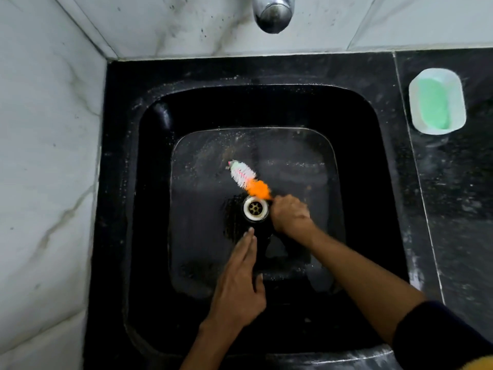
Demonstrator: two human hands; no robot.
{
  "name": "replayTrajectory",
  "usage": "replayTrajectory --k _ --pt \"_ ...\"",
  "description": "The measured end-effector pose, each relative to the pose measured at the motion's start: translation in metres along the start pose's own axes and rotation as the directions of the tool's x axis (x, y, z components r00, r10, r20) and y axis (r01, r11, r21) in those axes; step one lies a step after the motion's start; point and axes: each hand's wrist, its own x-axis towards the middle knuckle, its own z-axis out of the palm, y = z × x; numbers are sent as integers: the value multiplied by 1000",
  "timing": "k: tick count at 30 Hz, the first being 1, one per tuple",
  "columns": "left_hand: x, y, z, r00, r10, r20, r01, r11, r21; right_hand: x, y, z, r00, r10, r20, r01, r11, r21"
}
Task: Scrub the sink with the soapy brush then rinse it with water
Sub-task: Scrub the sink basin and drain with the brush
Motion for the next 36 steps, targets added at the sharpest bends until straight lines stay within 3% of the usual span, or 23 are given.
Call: replayTrajectory --k 4,10,17,20,25,30,36 --pt "-6 2 5 1000 -2 4 2 1000 0 37 34 -29 959 281 -24 -280 959 47" --pt "1 0 10 999 -39 25 38 998 40 47 -25 -46 989 -108 -102 89 981 -175" --pt "1 -1 10 996 -82 -20 83 995 55 106 -97 -104 968 -222 -114 199 962 -188" --pt "2 -3 10 993 -119 -26 120 992 35 100 -86 -111 947 -299 -121 268 937 -223" --pt "3 -4 9 989 -147 -19 147 989 -12 112 -5 -92 989 -136 -57 129 985 -116" --pt "3 -4 9 987 -161 -19 160 986 -46 85 85 -62 979 201 24 -202 977 63" --pt "4 0 9 987 -158 -43 155 987 -51 60 63 -29 970 242 13 -242 967 75"
